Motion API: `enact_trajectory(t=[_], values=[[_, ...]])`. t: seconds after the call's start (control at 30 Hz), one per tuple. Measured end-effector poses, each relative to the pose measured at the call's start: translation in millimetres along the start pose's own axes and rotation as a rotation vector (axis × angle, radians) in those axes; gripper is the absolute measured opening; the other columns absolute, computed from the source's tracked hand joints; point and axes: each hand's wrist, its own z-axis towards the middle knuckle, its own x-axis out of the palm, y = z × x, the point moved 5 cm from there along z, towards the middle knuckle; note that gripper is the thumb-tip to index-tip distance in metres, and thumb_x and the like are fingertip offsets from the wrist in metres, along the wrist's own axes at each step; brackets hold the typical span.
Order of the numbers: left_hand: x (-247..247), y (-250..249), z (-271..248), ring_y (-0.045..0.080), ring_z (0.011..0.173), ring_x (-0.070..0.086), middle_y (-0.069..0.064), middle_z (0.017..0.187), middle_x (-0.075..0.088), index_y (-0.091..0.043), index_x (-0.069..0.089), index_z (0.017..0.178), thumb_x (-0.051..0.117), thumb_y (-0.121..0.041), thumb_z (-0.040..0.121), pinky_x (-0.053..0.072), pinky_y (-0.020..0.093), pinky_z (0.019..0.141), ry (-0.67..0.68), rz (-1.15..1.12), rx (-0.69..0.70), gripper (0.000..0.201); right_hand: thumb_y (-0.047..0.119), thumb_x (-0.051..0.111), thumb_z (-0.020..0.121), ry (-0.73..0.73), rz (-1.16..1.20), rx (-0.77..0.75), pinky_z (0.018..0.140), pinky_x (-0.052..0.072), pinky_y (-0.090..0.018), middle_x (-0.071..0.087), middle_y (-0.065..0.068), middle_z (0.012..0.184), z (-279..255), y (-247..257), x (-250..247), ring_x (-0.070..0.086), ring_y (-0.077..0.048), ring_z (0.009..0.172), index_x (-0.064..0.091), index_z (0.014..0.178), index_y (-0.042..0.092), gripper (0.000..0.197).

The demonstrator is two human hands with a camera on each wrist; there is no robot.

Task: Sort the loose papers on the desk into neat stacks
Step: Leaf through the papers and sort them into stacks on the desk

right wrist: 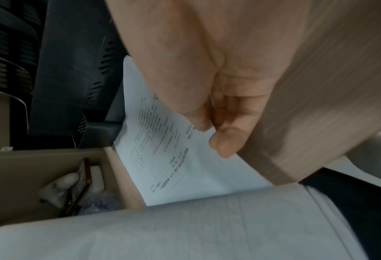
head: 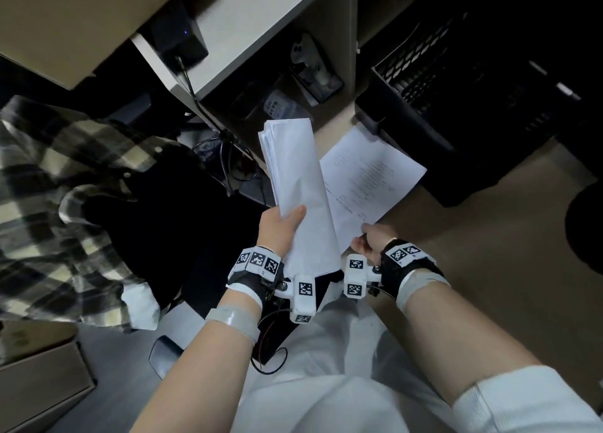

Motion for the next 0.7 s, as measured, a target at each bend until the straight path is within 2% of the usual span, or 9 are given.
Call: enact_trajectory(t=[0.1,0.17,0.23,0.3,0.37,0.43,0.57,0.63,0.7], values=[[1,3,2,0.019,0.086,0.071,0.006,0.096,0.074,-0.009,0.070,0.102,0.066,-0.015,0.095,0.059,0.033,0.080,0.019,0.012,-0.003,0.010,0.003,0.055,0.095,0.040,-0.001,-0.057,0.054,0.058,-0.032,0.049,-0.011,0.063,-5,4,4,0.053,-0.021,0.053,0.049,0.088,0.005,0.010],[3,5,3,0.025,0.095,0.072,0.009,0.101,0.074,-0.010,0.071,0.102,0.067,-0.019,0.095,0.058,0.040,0.087,0.034,0.035,0.001,0.013,0.005,0.060,0.087,0.011,-0.097,-0.158,0.060,0.053,-0.036,0.050,-0.013,0.065,-7,12,-3,0.051,-0.025,0.055,0.049,0.090,0.005,0.011],[11,6,3,0.025,0.097,0.072,0.008,0.101,0.075,-0.011,0.071,0.101,0.065,-0.024,0.096,0.058,0.043,0.090,0.067,0.057,0.009,0.016,0.008,0.065,0.083,-0.097,-0.177,-0.299,0.063,0.051,-0.036,0.056,-0.013,0.068,-12,22,-16,0.053,-0.025,0.058,0.049,0.086,0.003,0.017],[23,6,0,0.023,0.097,0.070,0.003,0.099,0.074,-0.012,0.070,0.102,0.059,-0.029,0.100,0.056,0.040,0.092,0.122,0.073,0.000,0.020,0.017,0.074,0.076,-0.186,-0.200,-0.458,0.070,0.055,-0.037,0.064,-0.007,0.085,-24,30,-27,0.062,-0.027,0.070,0.055,0.094,0.012,0.027],[37,5,-4,0.021,0.098,0.069,0.000,0.098,0.072,-0.015,0.068,0.100,0.053,-0.032,0.103,0.054,0.038,0.094,0.178,0.068,-0.019,0.024,0.023,0.080,0.074,-0.105,-0.181,-0.544,0.080,0.057,-0.040,0.063,0.000,0.104,-38,33,-25,0.066,-0.022,0.089,0.059,0.111,0.021,0.042],[49,2,-10,0.021,0.100,0.068,0.003,0.100,0.071,-0.015,0.067,0.102,0.047,-0.035,0.105,0.053,0.037,0.097,0.235,0.081,-0.012,0.029,0.027,0.082,0.078,0.074,-0.226,-0.588,0.085,0.057,-0.036,0.065,0.004,0.113,-54,31,-16,0.065,-0.013,0.100,0.064,0.118,0.024,0.044],[67,0,-20,0.024,0.104,0.068,0.010,0.109,0.072,-0.011,0.067,0.112,0.041,-0.040,0.106,0.052,0.038,0.098,0.330,0.116,0.012,0.039,0.031,0.086,0.073,0.203,-0.369,-0.659,0.080,0.045,-0.011,0.060,0.010,0.123,-75,24,-20,0.058,-0.001,0.109,0.053,0.135,0.025,0.070],[72,1,-23,0.026,0.106,0.068,0.013,0.111,0.071,-0.011,0.067,0.109,0.040,-0.041,0.106,0.052,0.040,0.099,0.365,0.145,0.028,0.040,0.030,0.089,0.069,0.202,-0.455,-0.659,0.086,0.043,-0.012,0.057,0.009,0.127,-76,16,-26,0.055,-0.003,0.112,0.044,0.141,0.024,0.085],[77,4,-25,0.028,0.105,0.068,0.016,0.112,0.071,-0.011,0.066,0.106,0.040,-0.042,0.106,0.052,0.040,0.098,0.395,0.178,0.025,0.040,0.025,0.089,0.068,0.179,-0.509,-0.640,0.095,0.043,-0.020,0.055,0.008,0.129,-75,8,-32,0.054,-0.007,0.116,0.040,0.144,0.022,0.090]])
